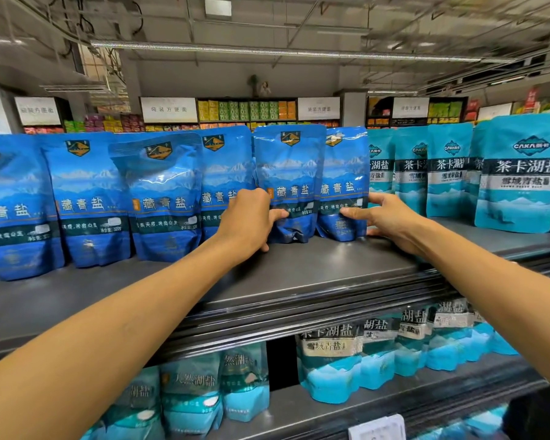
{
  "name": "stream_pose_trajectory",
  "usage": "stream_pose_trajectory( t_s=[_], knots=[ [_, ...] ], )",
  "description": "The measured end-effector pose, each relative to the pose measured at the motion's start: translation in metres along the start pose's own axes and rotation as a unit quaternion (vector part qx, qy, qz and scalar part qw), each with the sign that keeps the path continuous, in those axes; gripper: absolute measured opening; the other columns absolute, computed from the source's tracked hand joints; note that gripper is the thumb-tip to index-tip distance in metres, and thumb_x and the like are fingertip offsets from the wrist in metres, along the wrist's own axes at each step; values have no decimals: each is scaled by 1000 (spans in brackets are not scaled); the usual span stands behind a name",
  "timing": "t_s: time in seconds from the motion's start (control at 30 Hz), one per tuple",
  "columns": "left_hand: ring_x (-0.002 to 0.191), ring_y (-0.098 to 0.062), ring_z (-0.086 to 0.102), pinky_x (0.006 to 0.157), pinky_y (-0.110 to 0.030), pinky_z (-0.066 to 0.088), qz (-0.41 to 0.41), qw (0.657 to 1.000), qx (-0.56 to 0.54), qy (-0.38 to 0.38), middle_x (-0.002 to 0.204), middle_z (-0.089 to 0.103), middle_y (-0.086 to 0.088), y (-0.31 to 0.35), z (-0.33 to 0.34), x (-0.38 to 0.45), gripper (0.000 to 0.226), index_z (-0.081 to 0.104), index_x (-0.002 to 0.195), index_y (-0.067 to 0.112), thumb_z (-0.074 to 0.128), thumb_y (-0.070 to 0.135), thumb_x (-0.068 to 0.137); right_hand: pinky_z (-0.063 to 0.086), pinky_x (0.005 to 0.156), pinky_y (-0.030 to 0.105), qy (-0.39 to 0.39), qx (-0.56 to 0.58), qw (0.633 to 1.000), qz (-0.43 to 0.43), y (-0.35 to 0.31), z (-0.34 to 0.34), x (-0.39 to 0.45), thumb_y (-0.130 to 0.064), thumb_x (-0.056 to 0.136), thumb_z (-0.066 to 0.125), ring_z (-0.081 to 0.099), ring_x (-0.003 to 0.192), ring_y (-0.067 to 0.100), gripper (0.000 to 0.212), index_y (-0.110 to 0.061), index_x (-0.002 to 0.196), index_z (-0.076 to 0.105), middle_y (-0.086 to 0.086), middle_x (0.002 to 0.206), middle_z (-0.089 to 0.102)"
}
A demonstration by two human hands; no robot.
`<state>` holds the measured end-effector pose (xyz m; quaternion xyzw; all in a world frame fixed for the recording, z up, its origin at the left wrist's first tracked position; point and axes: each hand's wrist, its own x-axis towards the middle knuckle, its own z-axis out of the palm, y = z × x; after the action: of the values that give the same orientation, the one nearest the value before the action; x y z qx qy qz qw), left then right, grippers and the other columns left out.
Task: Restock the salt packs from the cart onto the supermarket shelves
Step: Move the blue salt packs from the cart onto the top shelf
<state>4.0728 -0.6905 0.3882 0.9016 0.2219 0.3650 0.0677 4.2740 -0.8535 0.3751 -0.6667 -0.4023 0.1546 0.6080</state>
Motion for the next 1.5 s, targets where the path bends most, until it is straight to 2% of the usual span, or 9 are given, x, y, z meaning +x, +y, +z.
stream_pose_trajectory(
  t_s=[0.33, 0.47, 0.6, 0.73, 0.93, 1.17, 1.23, 1.37, 1.5],
  knots=[
    [32, -9, 58, 69, -35, 59, 13, 1000, -8, 7, 38, 58, -5, -2, -1, -6, 52, 56, 56, 8, 60, 44, 94, 53, 69, 29, 80, -64, 994, 28, -7, 3, -7, -36, 79, 82, 66, 88, 14, 46, -9, 111, 64, 2, 100, 72],
    [33, -13, 60, 66, -37, 59, 13, 1000, -16, 9, 44, 58, -7, 3, -2, -7, 49, 54, 60, 5, 59, 37, 97, 45, 76, 31, 246, -243, 922, -176, -16, 11, -15, -40, 85, 73, 54, 84, 14, 37, -14, 104, 55, 1, 97, 57],
    [49, -24, 67, 67, -41, 57, 46, 998, 39, 22, 55, 58, -10, 8, -4, -10, 38, 49, 69, 8, 54, 30, 100, 43, 66, 27, 152, -311, 879, -328, -33, 33, -26, -33, 88, 69, 54, 69, 6, 18, -19, 89, 57, -4, 82, 60],
    [81, -42, 62, 61, -40, 42, 76, 989, 117, 42, 82, 61, -18, 13, -3, -14, 23, 54, 98, 2, 49, 25, 101, 42, 63, 32, 17, -544, 787, -290, -32, 55, -27, -60, 82, 64, 63, 84, 16, 31, -31, 89, 56, -13, 77, 64],
    [80, -41, 59, 62, -44, 45, 109, 986, 127, 5, 86, 59, -16, 14, -4, -14, 13, 48, 101, 6, 51, 17, 94, 39, 62, 35, 19, -640, 710, -294, -30, 72, -15, -65, 81, 62, 65, 90, 32, 54, -18, 107, 51, 4, 97, 67],
    [85, -35, 62, 60, -37, 38, 216, 945, 241, -51, 106, 53, -9, -1, -1, -16, 44, 42, 117, 14, 64, 38, 88, 32, 54, 33, 30, -690, 636, -345, -28, 74, -9, -63, 85, 56, 65, 78, 30, 46, -20, 88, 39, 3, 88, 66],
    [85, -35, 63, 58, -38, 36, 233, 936, 258, -49, 108, 51, -10, -1, 3, -16, 41, 43, 118, 12, 63, 34, 90, 36, 55, 33, 28, -676, 654, -339, -27, 75, -10, -63, 86, 53, 65, 78, 29, 44, -19, 88, 43, 2, 87, 66],
    [89, -35, 64, 63, -43, 46, 223, 946, 230, -45, 111, 52, -9, 2, 4, -16, 42, 42, 120, 12, 64, 31, 89, 45, 60, 36, 99, -470, 809, -338, -37, 75, -17, -50, 84, 56, 57, 75, 26, 41, -17, 105, 47, 2, 105, 53],
    [91, -37, 62, 69, -47, 44, 208, 946, 241, -53, 113, 51, -11, 6, 5, -18, 37, 42, 118, 8, 59, 31, 93, 37, 51, 34, 171, -386, 823, -380, -70, 74, -4, -29, 80, 57, 50, 59, 28, 64, -13, 136, 29, 3, 138, 34]
  ],
)
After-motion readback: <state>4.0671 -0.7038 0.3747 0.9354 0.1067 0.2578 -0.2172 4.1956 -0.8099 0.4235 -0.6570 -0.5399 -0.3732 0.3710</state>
